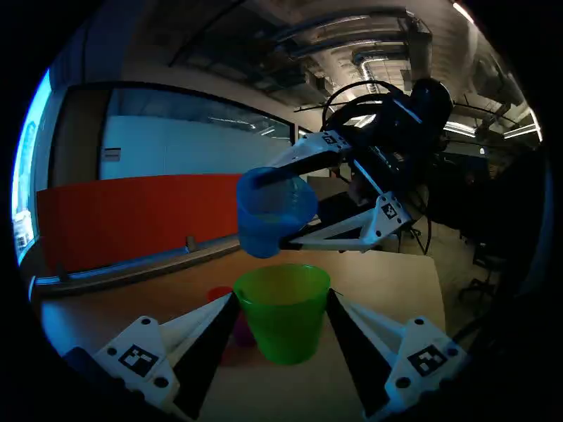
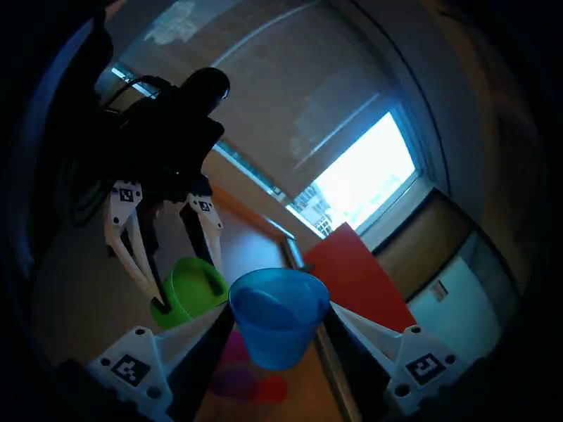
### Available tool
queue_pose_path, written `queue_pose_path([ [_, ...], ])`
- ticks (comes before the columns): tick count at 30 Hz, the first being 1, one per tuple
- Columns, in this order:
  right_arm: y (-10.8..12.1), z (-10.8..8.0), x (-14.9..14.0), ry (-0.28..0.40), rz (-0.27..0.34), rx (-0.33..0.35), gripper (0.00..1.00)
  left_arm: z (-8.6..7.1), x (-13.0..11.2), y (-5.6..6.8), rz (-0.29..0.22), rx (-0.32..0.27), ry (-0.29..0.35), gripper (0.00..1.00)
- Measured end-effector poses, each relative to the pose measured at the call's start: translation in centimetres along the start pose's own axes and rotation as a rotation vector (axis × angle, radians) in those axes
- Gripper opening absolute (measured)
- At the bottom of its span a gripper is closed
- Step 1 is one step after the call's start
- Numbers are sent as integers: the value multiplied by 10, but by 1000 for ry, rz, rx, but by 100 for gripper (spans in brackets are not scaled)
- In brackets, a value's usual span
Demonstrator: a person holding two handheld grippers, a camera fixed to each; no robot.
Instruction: Pour water
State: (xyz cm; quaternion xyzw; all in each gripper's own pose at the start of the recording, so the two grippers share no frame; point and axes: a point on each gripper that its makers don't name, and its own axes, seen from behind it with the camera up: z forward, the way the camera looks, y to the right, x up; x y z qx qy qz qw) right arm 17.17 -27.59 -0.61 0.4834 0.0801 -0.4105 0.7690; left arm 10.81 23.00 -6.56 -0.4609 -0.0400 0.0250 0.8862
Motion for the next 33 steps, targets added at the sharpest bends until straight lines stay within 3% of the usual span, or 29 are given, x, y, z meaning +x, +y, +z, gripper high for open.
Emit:
queue_pose_path([
  [33,6,12,5,-71,-228,17,90,3,3,5,4,-19,12,87],
])
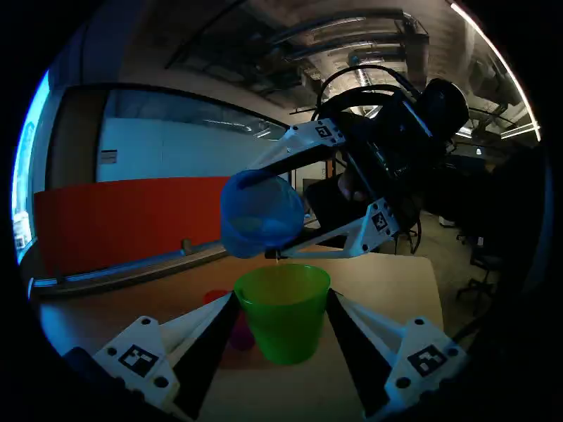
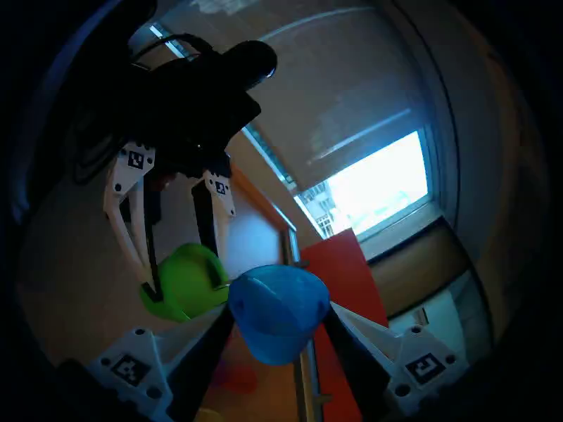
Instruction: Pour water
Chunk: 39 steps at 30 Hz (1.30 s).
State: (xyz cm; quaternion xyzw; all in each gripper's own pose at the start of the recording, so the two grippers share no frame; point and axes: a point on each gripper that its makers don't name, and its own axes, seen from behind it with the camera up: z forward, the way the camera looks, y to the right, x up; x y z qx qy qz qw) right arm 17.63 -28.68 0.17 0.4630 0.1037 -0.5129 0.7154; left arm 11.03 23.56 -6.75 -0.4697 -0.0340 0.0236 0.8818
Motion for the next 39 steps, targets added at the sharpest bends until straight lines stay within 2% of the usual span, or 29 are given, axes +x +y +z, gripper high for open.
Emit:
queue_pose_path([
  [39,14,-5,3,-18,-137,-22,90,1,3,5,17,-8,-4,87],
])
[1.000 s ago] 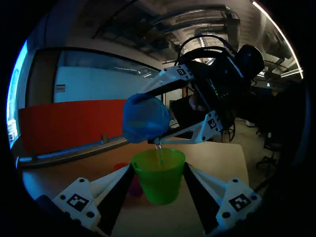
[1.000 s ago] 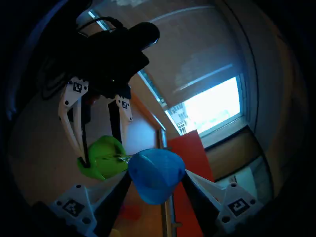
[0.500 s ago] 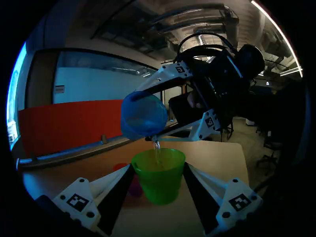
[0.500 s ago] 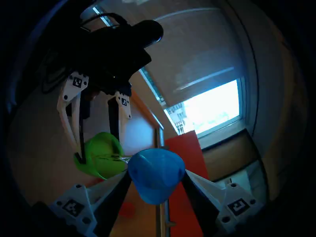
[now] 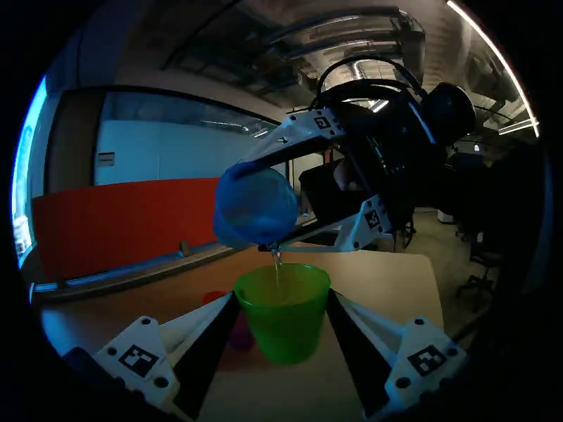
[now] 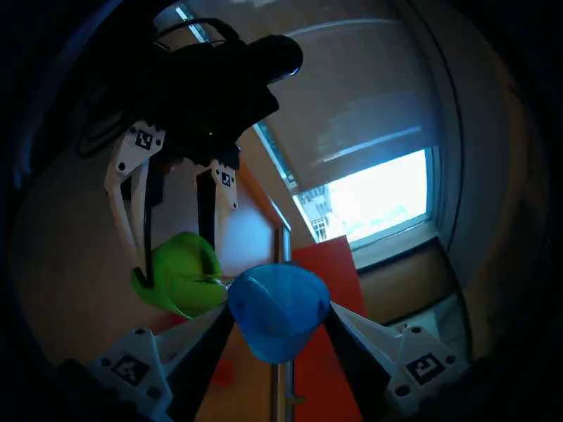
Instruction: Pour water
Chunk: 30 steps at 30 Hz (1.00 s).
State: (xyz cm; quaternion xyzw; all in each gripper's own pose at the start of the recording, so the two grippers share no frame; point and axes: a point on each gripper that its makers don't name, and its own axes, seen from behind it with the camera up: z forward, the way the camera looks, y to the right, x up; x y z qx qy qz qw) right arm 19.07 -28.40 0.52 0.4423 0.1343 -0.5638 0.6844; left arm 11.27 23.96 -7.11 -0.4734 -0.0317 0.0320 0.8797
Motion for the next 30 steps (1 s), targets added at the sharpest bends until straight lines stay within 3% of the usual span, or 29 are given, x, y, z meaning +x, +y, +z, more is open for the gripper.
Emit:
queue_pose_path([
  [30,7,3,-3,-9,-116,-16,90,5,-3,0,-3,0,-8,87],
])
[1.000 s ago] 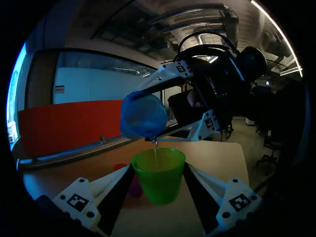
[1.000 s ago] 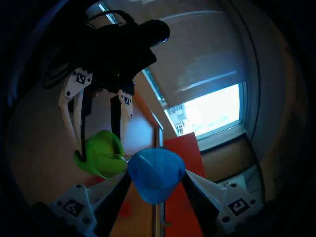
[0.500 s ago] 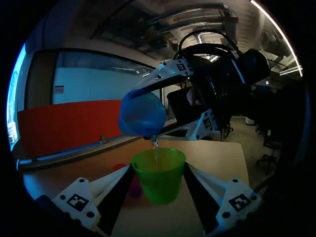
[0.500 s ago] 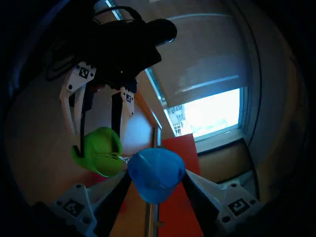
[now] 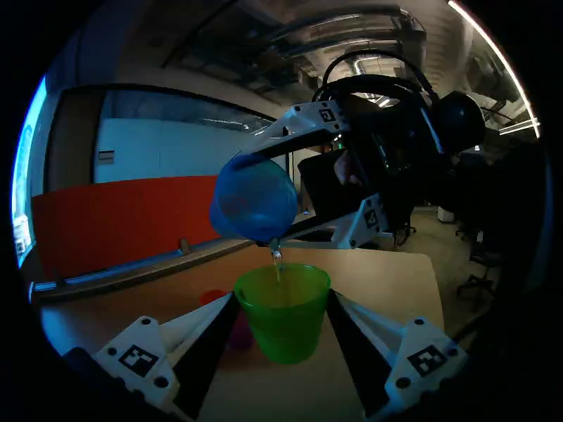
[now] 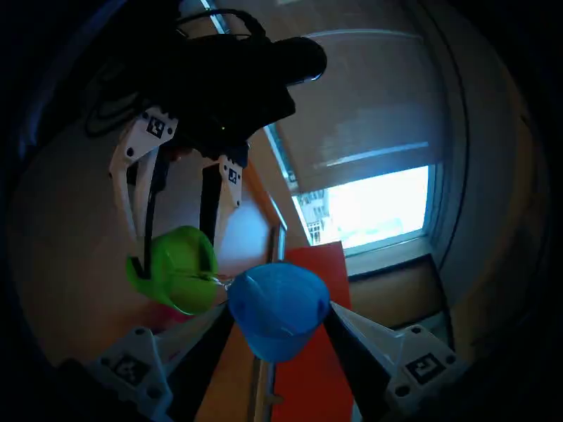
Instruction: Pour water
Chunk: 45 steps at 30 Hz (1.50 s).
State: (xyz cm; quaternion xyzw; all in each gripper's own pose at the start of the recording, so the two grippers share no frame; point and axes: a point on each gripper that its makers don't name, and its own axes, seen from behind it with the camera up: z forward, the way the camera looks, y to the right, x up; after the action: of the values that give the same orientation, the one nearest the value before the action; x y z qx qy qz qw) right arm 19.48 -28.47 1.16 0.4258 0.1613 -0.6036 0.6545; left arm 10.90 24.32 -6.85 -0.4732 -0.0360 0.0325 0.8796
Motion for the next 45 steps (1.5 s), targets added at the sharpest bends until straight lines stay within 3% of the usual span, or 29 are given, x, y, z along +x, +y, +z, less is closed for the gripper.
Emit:
queue_pose_path([
  [45,7,-3,1,-6,-143,-26,90,0,3,2,8,-2,3,87],
])
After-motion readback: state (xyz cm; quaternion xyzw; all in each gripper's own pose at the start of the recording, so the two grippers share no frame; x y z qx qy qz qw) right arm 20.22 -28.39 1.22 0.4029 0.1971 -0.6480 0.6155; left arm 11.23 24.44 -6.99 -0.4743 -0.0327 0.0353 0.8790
